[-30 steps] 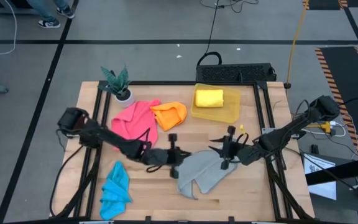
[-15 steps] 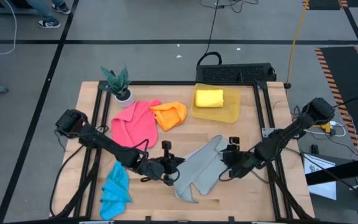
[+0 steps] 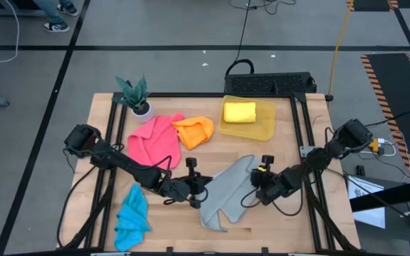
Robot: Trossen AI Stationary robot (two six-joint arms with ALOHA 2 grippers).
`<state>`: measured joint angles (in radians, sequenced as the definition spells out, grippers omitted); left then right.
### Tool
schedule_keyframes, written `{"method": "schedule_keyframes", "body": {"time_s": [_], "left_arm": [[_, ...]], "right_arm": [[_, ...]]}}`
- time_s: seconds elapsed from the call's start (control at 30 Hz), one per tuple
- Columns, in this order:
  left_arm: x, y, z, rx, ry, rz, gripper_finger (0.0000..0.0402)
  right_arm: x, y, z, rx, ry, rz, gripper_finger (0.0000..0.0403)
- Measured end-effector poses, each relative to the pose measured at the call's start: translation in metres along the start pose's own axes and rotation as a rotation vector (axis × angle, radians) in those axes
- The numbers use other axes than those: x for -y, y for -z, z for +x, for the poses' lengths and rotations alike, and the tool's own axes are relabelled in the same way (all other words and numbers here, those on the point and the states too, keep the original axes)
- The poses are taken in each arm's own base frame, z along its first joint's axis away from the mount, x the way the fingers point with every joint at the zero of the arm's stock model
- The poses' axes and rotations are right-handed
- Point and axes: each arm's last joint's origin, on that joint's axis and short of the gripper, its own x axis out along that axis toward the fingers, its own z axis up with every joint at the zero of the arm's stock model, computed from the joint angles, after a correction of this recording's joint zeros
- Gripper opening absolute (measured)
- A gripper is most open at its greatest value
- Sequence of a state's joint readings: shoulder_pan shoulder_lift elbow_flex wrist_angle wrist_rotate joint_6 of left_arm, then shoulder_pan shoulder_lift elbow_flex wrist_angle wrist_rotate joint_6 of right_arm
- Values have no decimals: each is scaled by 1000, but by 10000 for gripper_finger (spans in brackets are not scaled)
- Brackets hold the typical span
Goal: Fold microfiber towels
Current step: Fold the gray kitchen towel
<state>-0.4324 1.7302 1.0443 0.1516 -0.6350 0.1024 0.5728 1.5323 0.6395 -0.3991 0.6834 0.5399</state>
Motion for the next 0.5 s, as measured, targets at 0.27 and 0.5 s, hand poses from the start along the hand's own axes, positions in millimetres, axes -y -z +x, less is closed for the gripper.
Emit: {"method": "schedule_keyframes", "body": {"time_s": [0.27, 0.5], "left_arm": [[9, -1, -8, 8, 8, 42, 13], [24, -19, -47, 93, -61, 136, 12]], "right_arm": [[11, 0, -15, 6, -12, 59, 10], [22, -5, -50, 150, -104, 146, 2]]}}
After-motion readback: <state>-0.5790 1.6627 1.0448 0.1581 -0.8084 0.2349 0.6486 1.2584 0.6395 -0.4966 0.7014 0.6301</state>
